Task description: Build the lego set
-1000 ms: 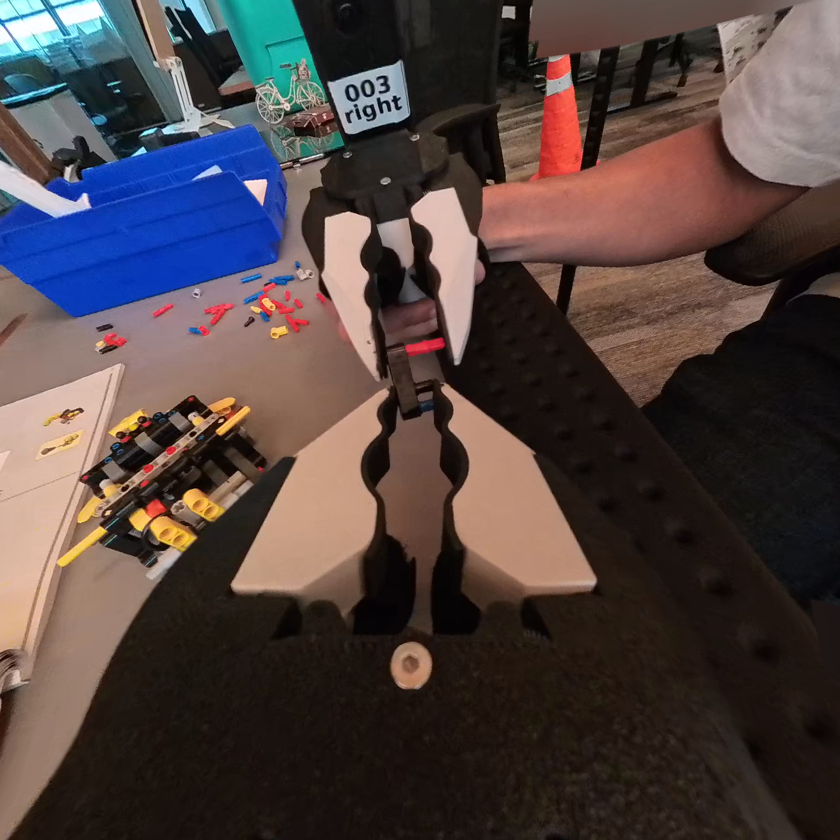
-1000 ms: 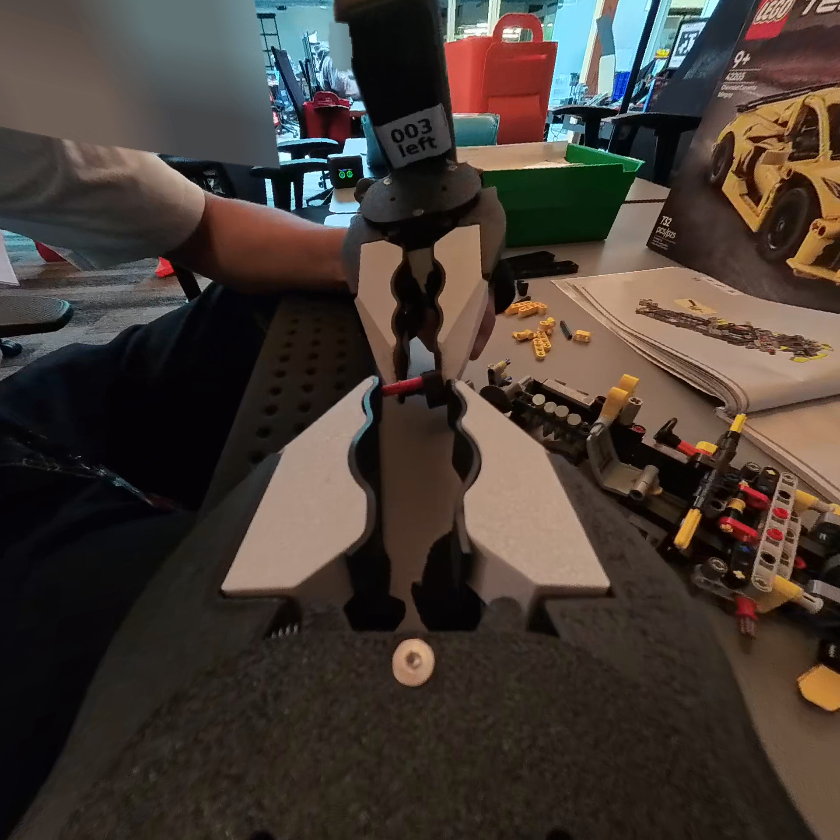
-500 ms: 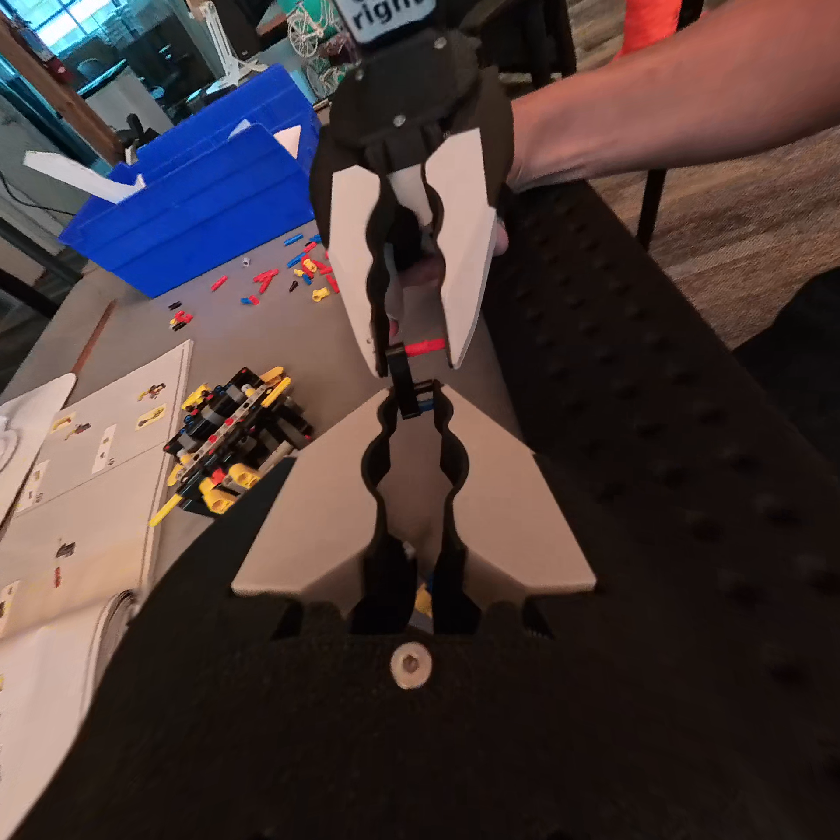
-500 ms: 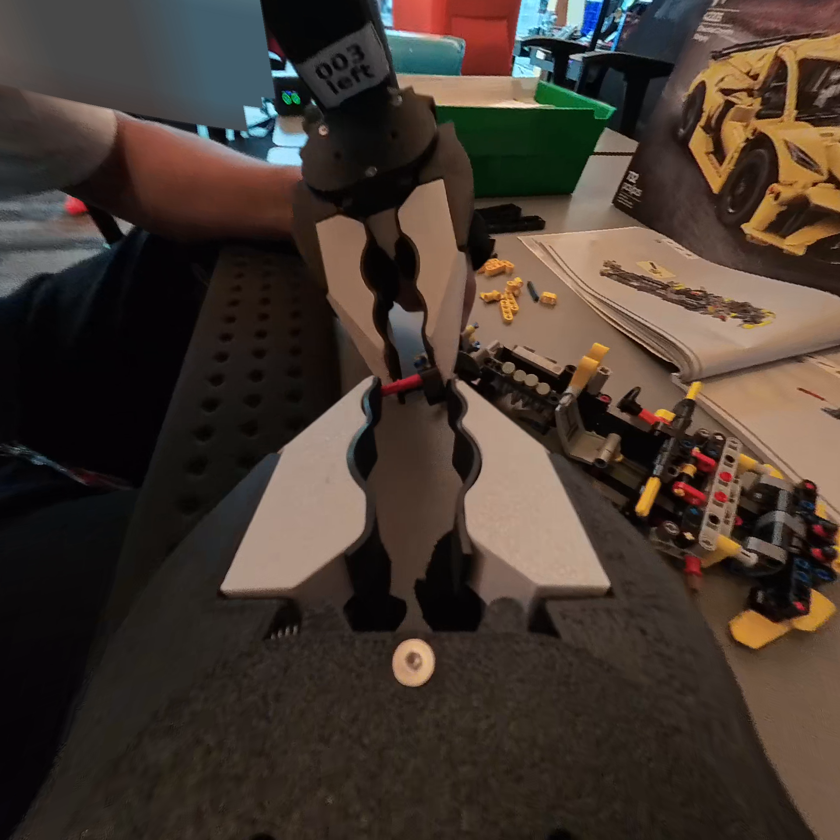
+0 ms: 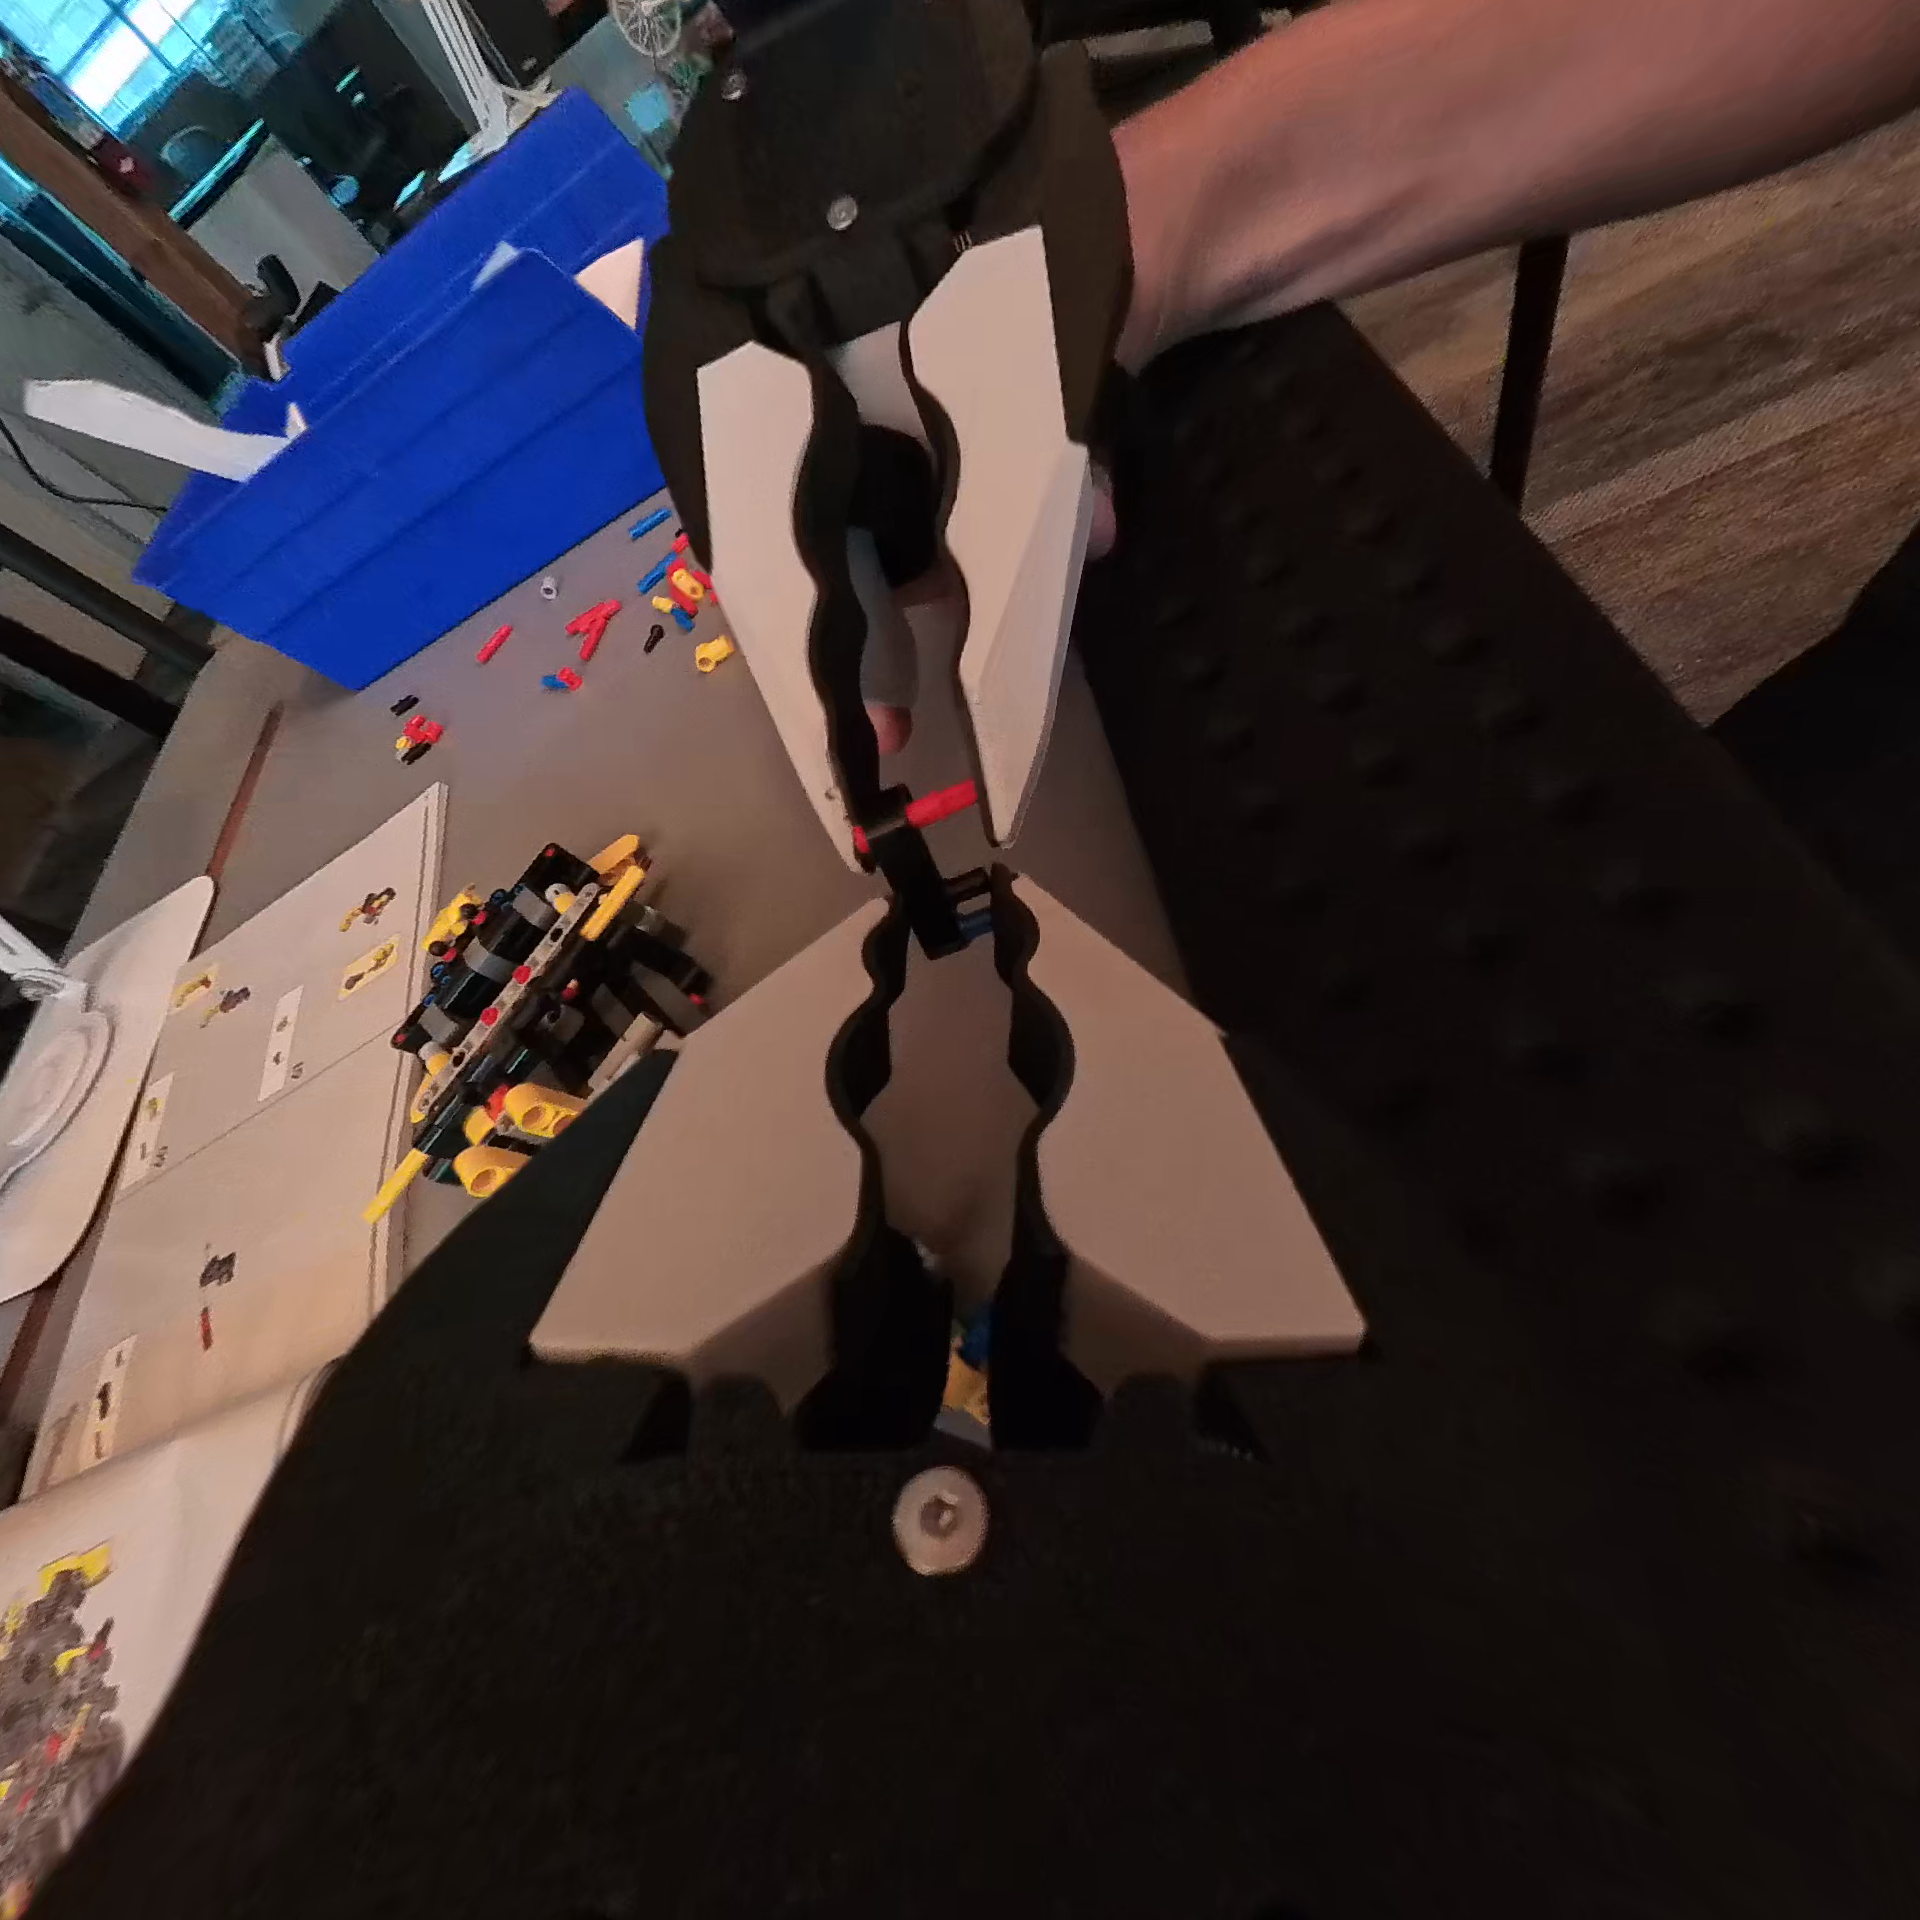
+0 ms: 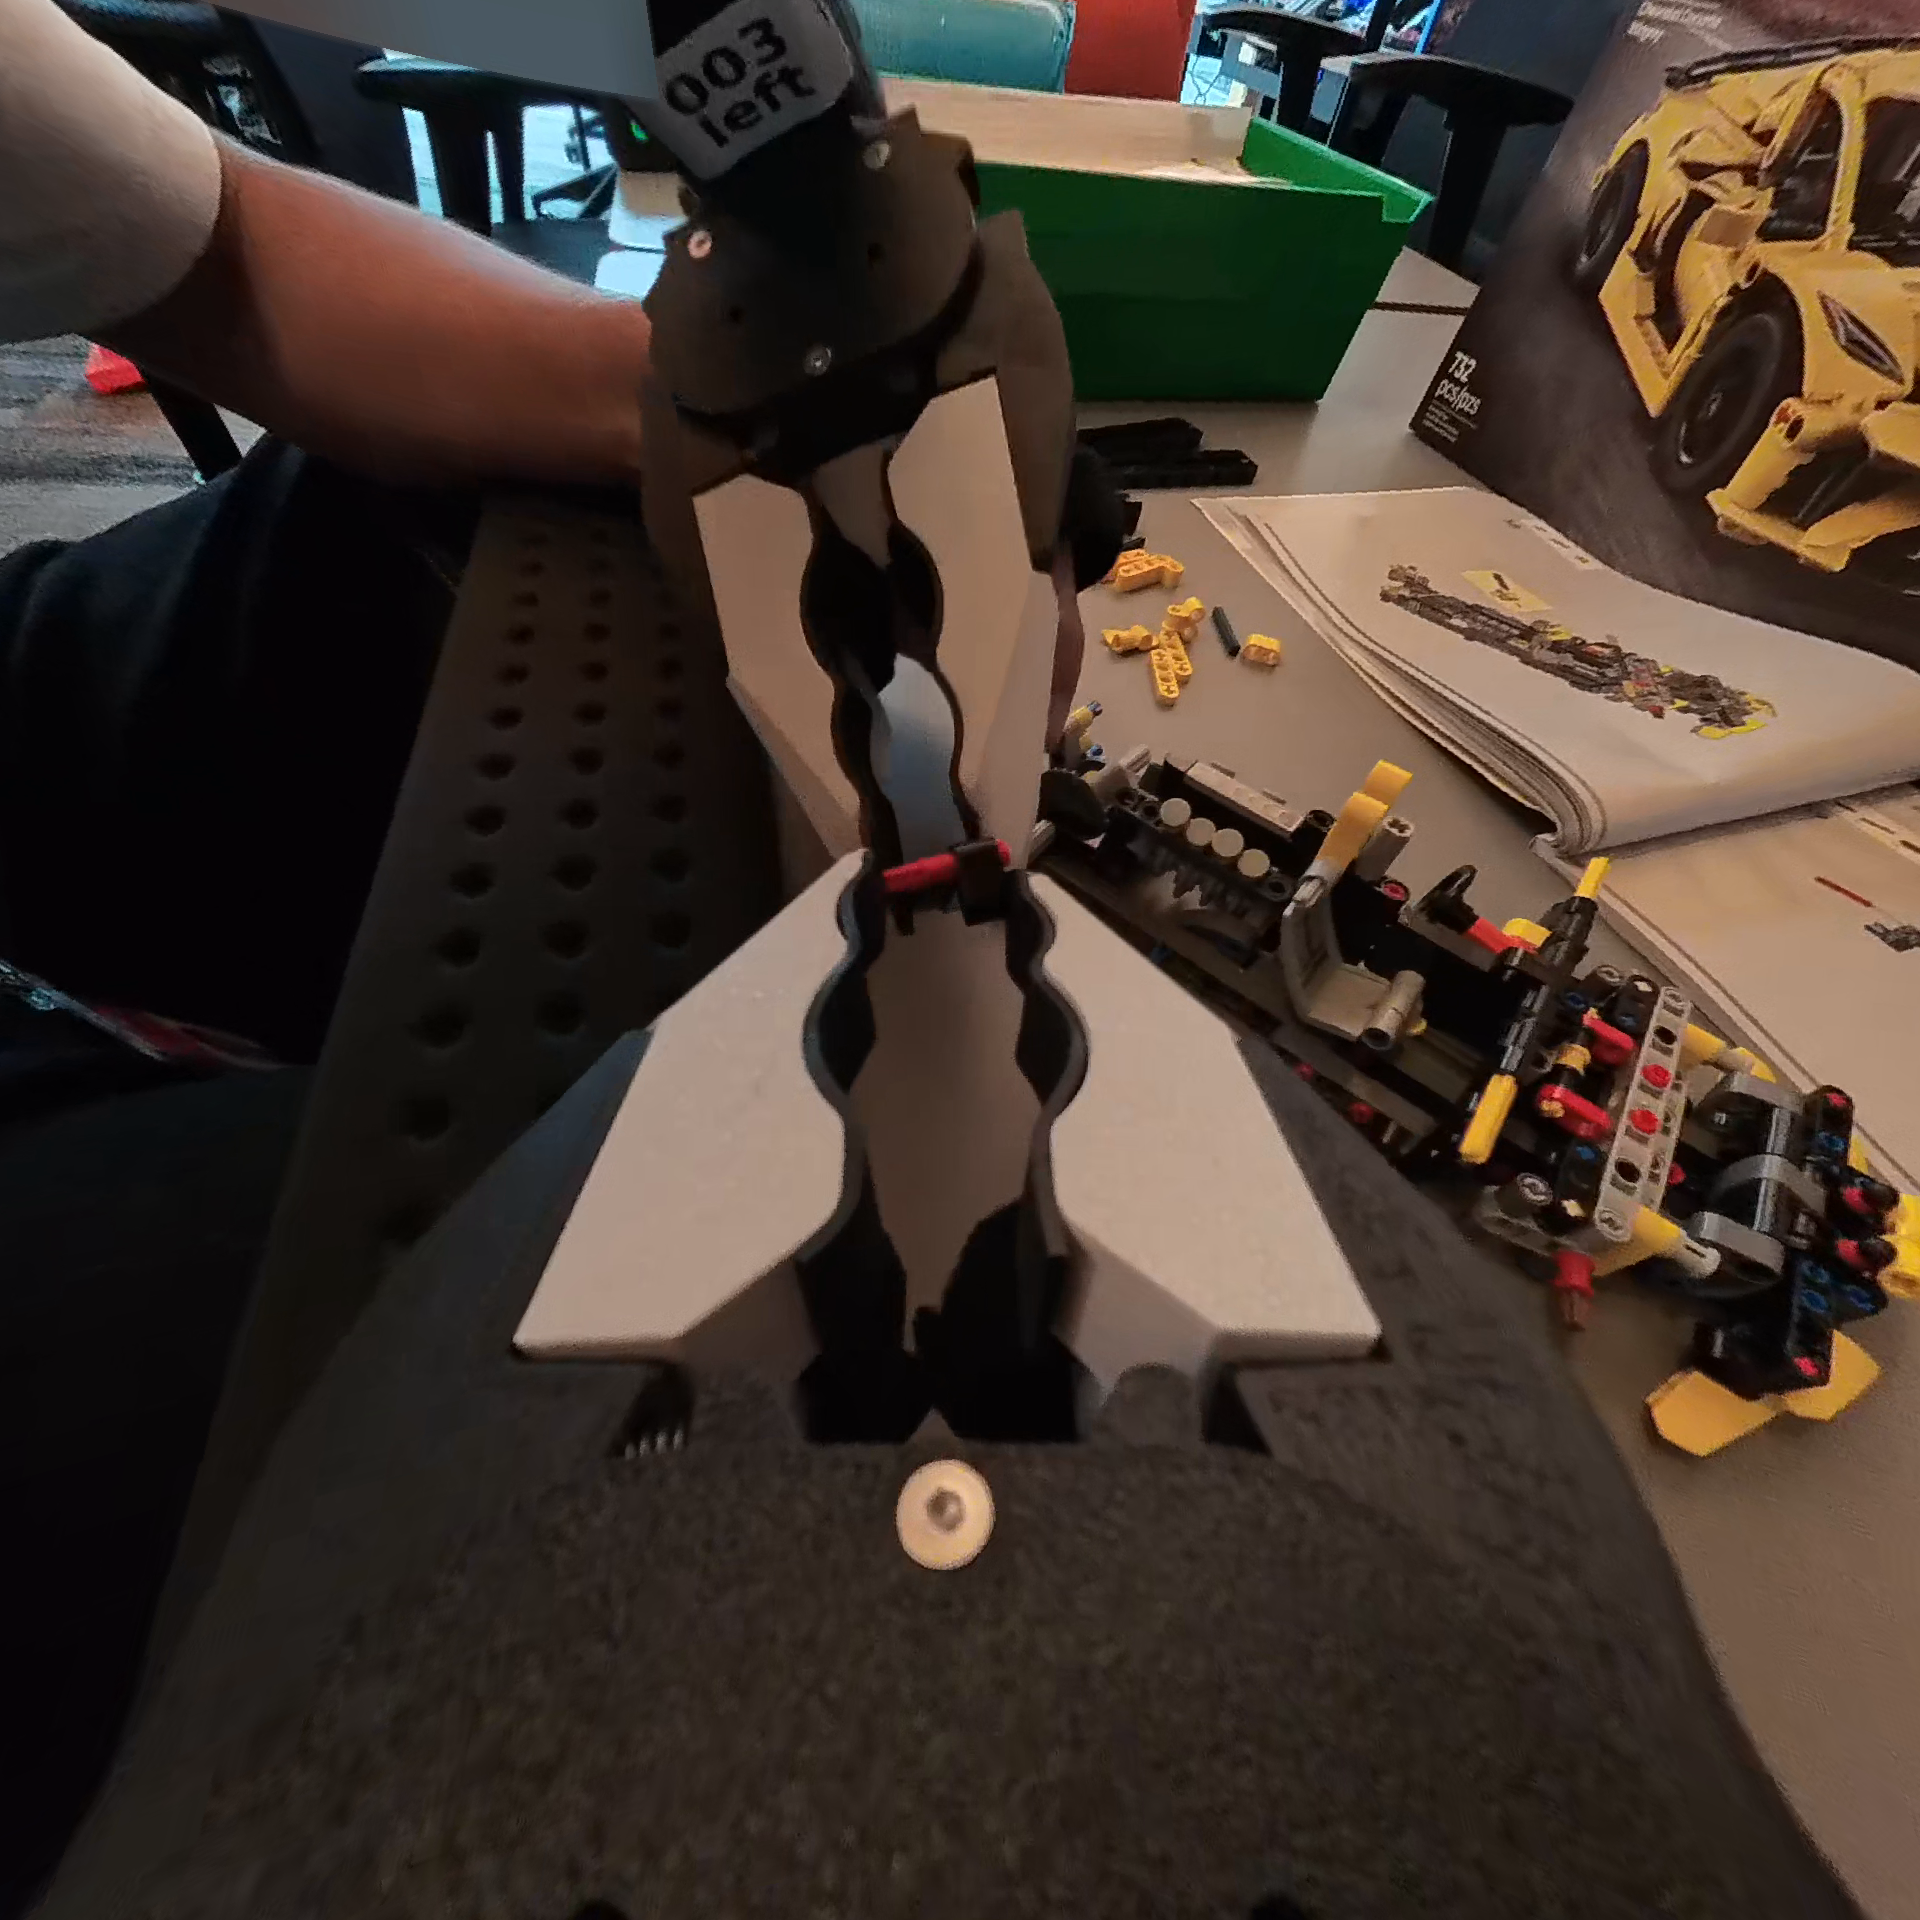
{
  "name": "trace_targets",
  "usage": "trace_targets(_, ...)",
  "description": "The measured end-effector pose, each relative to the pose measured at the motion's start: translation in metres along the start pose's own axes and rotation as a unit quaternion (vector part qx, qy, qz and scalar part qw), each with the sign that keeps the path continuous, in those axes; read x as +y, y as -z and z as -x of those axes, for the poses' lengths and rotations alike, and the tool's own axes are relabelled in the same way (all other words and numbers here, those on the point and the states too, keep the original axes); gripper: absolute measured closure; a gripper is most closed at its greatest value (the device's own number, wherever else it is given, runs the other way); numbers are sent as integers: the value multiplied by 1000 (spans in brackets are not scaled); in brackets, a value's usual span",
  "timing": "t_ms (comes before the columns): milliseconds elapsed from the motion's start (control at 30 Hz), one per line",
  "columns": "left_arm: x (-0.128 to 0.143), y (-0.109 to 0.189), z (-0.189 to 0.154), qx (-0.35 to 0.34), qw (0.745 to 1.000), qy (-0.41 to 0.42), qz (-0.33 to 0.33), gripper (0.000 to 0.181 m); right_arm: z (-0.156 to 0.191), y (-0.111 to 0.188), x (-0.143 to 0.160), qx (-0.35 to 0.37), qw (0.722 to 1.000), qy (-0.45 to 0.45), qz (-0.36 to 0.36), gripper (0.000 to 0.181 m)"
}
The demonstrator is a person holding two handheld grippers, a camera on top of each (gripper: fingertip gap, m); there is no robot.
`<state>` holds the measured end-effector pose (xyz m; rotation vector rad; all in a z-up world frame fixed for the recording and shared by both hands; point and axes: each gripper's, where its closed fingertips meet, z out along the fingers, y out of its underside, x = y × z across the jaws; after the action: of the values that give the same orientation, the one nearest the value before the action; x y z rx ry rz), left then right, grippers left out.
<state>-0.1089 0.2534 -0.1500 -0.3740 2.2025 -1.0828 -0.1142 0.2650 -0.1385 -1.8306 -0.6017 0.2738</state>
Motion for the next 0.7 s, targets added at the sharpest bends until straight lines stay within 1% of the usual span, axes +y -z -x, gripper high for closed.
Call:
trace_targets(33,0,0,1,-2,1000,-1,1,165,-1,0,1,2,1000,2,1,158)
trace_targets(100,0,1,2,-9,1000,-8,2,165,-2,0,0,7,1000,13,-1,158)
trace_targets(133,0,0,1,-9,1000,-14,4,166,-4,0,2,13,1000,15,4,163)
trace_targets(233,8,-5,0,-18,999,-31,31,164,-5,-2,11,16,999,12,27,163)
trace_targets(300,4,-2,5,-23,999,-19,15,165,-8,-1,5,25,999,17,12,163)
trace_targets(367,-1,0,9,-25,1000,-4,1,165,-9,1,-1,19,1000,-11,-10,163)
trace_targets(433,-3,0,11,-33,999,0,-9,164,-11,3,-3,21,999,-17,-19,162)
trace_targets(533,-12,5,19,-29,997,53,-49,164,-14,10,-16,22,997,-28,-66,161)
trace_targets(600,-12,12,34,-49,993,90,-64,164,-20,22,-28,20,991,-57,-115,154)
trace_targets(700,-13,26,62,-84,976,170,-111,164,-39,44,-43,41,977,-100,-186,156)
